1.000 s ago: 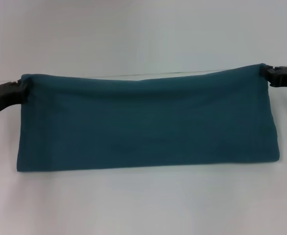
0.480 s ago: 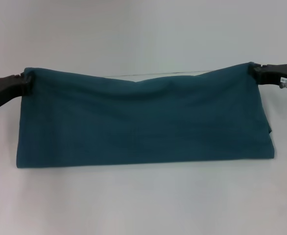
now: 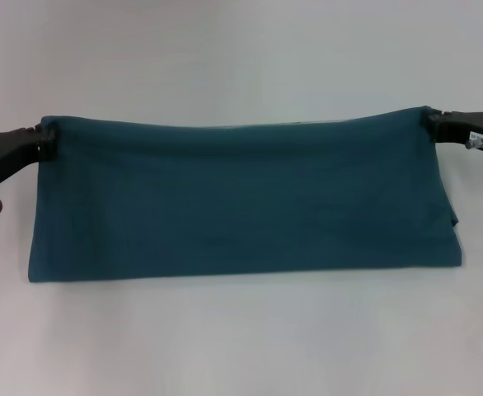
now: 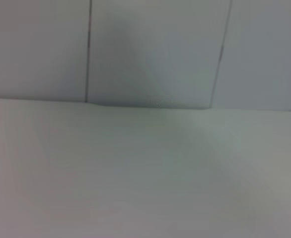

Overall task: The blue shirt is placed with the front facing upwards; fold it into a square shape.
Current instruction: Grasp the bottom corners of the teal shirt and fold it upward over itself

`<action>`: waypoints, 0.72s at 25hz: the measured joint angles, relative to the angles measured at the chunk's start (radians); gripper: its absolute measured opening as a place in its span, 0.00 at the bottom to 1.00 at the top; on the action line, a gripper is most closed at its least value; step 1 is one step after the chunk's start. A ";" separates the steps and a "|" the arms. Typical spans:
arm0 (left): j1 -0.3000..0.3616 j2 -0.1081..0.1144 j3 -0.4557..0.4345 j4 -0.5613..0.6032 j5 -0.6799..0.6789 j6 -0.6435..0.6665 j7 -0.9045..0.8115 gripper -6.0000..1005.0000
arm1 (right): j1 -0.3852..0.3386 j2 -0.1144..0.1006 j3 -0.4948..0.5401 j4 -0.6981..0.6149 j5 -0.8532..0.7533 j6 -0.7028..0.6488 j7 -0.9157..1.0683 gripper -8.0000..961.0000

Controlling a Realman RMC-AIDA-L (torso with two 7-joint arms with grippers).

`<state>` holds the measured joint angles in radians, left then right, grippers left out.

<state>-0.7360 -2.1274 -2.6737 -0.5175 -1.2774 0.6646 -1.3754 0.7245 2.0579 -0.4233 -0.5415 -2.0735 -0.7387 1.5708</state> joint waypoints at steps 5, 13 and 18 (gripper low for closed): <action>-0.007 -0.010 0.000 0.006 -0.001 -0.063 0.000 0.08 | 0.004 0.002 -0.028 0.009 0.006 0.045 0.000 0.05; -0.018 -0.018 0.000 0.008 -0.001 -0.139 0.001 0.18 | 0.022 0.002 -0.077 0.019 0.006 0.102 0.013 0.15; -0.023 -0.025 0.000 0.010 -0.001 -0.184 0.001 0.35 | 0.023 0.005 -0.075 0.025 0.031 0.118 0.011 0.26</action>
<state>-0.7595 -2.1520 -2.6736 -0.5075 -1.2782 0.4803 -1.3742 0.7472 2.0631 -0.4987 -0.5170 -2.0421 -0.6211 1.5819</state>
